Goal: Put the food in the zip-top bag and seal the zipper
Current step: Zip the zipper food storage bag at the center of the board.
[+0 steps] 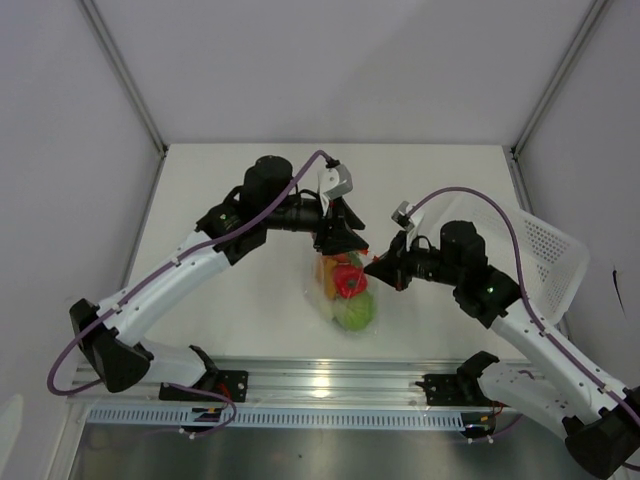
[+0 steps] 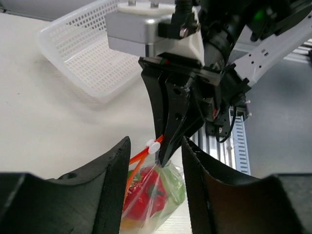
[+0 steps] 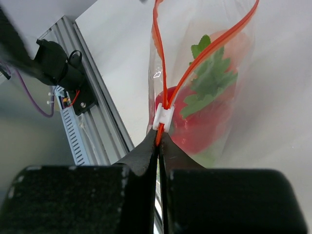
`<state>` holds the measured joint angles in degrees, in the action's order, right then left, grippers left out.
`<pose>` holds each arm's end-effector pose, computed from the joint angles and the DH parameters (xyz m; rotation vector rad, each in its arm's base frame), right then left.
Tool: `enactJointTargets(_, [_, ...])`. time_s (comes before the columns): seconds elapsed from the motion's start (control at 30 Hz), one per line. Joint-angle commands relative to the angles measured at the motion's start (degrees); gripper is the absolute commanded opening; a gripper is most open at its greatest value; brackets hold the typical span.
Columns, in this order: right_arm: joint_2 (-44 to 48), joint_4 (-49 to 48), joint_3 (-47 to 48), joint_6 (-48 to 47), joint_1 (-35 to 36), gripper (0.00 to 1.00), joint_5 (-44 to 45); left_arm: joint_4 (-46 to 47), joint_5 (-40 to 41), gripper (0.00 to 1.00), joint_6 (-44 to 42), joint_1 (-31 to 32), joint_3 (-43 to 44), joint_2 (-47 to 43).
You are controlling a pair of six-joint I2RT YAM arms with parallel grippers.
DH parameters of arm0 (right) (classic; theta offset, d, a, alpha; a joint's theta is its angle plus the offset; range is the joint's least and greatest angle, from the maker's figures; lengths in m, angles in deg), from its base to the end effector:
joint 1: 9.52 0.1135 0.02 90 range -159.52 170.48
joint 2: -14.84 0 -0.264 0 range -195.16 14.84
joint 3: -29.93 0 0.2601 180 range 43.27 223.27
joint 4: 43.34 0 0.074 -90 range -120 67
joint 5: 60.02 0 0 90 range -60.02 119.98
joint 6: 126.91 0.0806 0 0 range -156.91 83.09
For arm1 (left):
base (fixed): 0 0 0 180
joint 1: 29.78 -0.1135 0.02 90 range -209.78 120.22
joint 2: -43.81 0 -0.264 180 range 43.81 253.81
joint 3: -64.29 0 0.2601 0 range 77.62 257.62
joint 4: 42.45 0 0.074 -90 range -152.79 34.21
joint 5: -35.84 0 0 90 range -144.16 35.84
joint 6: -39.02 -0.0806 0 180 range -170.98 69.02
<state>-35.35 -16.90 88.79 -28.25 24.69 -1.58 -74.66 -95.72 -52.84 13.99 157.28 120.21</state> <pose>0.1780 0.1721 0.3120 -0.8124 1.7888 1.0192 0.2060 -0.2714 0.4082 1.2156 1.5078 -1.1646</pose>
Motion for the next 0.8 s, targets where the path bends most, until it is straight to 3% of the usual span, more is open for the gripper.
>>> enactJointTargets(0.0, [-0.2,0.7,4.6,-2.2,-0.9,0.00,-3.3,-1.4,-4.2,0.49,-7.9,0.3,3.6,1.4])
enactJointTargets(0.17, [-0.4,1.2,5.6,-2.5,-2.0,0.00,-5.4,0.9,-7.9,0.43,-11.8,0.3,1.2,2.3])
enactJointTargets(0.4, [-0.6,2.4,5.8,-3.3,-2.4,0.00,-6.5,-3.7,-14.3,0.57,-17.7,0.4,2.7,4.4])
enactJointTargets(0.5, [-0.7,2.6,5.7,-3.6,-2.7,0.00,-7.1,-4.3,-17.5,0.56,-18.2,0.5,3.5,6.0])
enactJointTargets(0.77, [-1.0,2.6,6.1,-3.5,-2.9,0.00,-7.7,-3.4,-16.7,0.50,-18.2,1.1,2.7,9.2])
